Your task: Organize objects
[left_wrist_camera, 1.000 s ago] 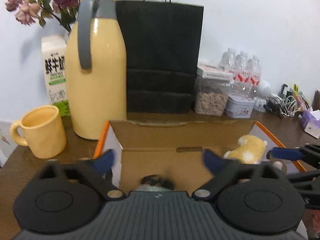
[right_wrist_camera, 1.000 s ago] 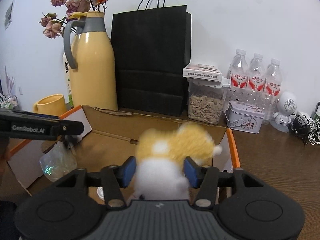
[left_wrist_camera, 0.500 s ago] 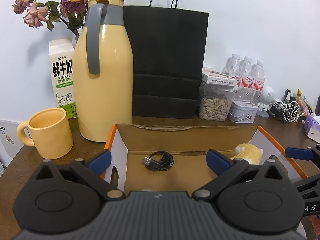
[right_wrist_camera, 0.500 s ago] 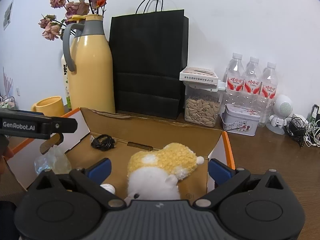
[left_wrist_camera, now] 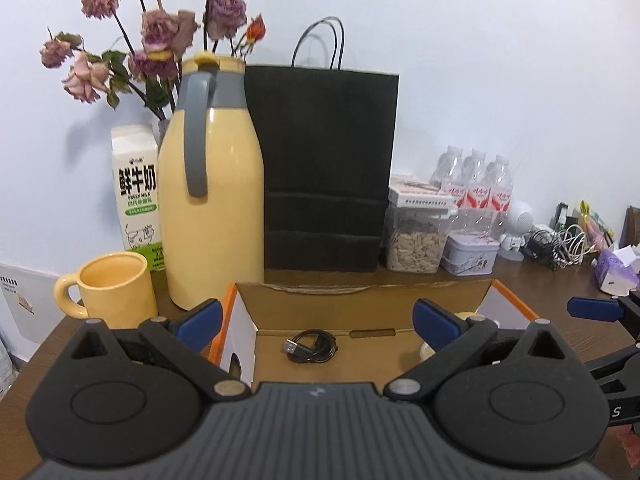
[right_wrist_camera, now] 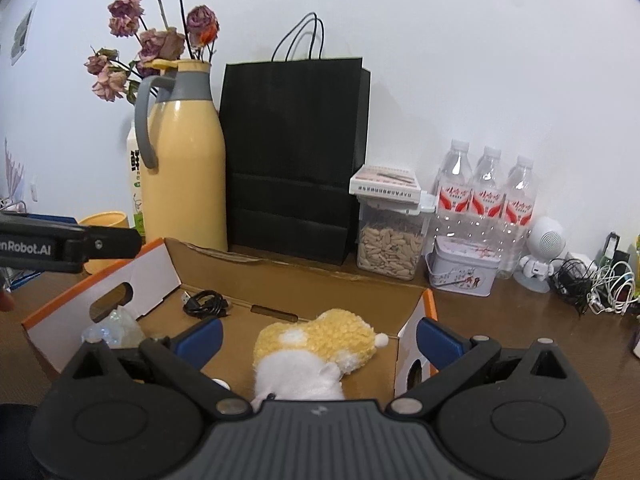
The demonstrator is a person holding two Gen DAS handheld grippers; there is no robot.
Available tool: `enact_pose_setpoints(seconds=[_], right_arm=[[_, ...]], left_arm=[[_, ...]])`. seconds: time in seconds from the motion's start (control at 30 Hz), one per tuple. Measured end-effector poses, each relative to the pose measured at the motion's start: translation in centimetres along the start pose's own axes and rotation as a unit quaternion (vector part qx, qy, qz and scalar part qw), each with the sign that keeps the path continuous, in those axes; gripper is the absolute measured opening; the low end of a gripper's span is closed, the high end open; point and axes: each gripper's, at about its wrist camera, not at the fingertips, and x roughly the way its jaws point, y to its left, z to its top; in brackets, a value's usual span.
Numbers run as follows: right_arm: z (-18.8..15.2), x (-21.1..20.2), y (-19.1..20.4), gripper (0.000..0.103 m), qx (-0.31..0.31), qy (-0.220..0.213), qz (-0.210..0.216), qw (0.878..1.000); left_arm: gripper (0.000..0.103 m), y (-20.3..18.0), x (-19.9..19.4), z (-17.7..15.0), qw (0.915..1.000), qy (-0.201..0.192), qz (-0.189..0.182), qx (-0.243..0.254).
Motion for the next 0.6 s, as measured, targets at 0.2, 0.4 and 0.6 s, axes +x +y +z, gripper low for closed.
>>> enact_pose_setpoints(seconds=[0.2, 0.4, 0.6], right_arm=[[-0.2, -2.9, 0.4, 0.103, -0.004, -0.020, -0.004, 1.000], [-1.4, -6.2, 0.6, 0.103, -0.009, -0.025, -0.009, 1.000], [-3.2, -9.3, 0.4, 0.103, -0.012, -0.014, -0.022, 1.000]], left_arm=[[0.103, -0.1, -3.0, -0.1, 0.9998, -0.014, -0.009, -0.005], [0.103, -0.1, -6.2, -1.0, 0.9998, -0.016, -0.013, -0.004], [0.103, 0.7, -9.2, -2.2, 0.9999, -0.012, -0.004, -0.002]])
